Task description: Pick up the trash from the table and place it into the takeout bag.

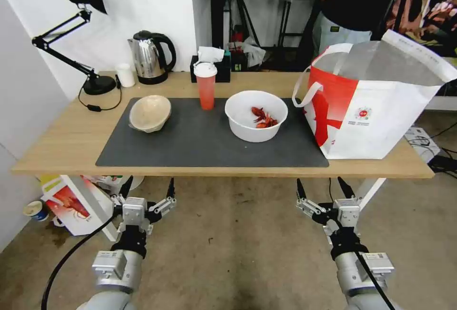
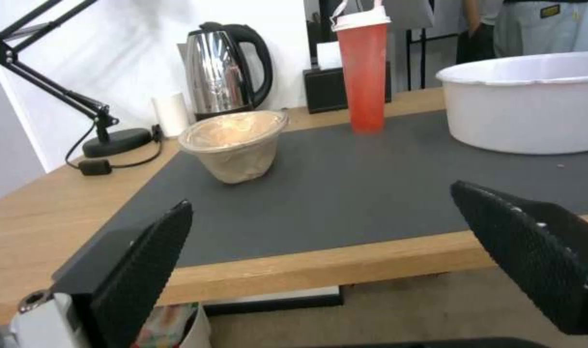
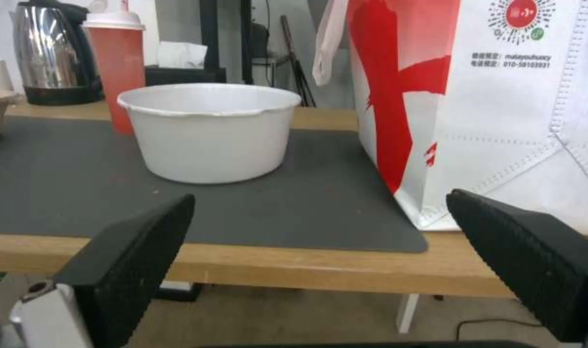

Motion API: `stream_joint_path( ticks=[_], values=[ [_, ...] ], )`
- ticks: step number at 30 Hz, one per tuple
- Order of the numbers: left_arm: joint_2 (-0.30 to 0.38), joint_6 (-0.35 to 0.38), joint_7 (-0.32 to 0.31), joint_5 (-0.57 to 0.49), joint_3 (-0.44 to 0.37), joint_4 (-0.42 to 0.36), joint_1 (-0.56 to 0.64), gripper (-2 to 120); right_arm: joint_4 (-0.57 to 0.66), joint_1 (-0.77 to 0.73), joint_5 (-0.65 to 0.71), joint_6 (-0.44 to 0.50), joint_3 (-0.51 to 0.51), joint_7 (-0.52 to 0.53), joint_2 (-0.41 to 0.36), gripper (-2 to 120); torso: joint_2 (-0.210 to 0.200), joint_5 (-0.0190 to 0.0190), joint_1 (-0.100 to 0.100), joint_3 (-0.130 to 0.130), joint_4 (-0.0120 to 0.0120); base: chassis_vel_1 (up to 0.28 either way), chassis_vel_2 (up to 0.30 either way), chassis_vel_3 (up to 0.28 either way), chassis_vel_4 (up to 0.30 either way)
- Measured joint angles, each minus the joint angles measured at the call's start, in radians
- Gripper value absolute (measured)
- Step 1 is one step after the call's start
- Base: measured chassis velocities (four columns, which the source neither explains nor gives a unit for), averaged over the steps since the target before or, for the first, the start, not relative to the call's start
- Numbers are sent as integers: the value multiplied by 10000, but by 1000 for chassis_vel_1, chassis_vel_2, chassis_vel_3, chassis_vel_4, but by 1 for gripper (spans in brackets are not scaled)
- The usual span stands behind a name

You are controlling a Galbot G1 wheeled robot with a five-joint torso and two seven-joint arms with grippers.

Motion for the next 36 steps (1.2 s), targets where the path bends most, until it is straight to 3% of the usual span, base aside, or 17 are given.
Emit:
stream_joint_path(
  ticks=[4,6,8,9,17,25,36],
  values=[
    [0,0,0,0,0,0,0,100,2,124,132,-529,-104,98,-123,100,0,0,0,0,0,0,0,0,0],
    [0,0,0,0,0,0,0,100,19,370,391,-1572,-303,311,-359,100,0,0,0,0,0,0,0,0,0],
    [0,0,0,0,0,0,0,100,21,406,430,-1728,-333,343,-395,100,0,0,0,0,0,0,0,0,0],
    [0,0,0,0,0,0,0,100,27,529,555,-2236,-435,442,-509,100,0,1,0,0,1,0,0,0,0],
    [0,0,-1,0,0,0,0,100,178,791,873,-3455,-652,672,-833,100,0,0,0,0,0,0,0,0,0],
    [4,0,-2,0,-6,0,0,100,999,1424,1922,-5795,-670,1076,-1747,100,0,-1,1,0,2,0,0,0,0],
    [0,0,0,-1,0,0,0,100,1847,1494,2584,-5848,132,1005,-2293,100,0,-1,0,0,-1,0,0,0,0]
  ],
)
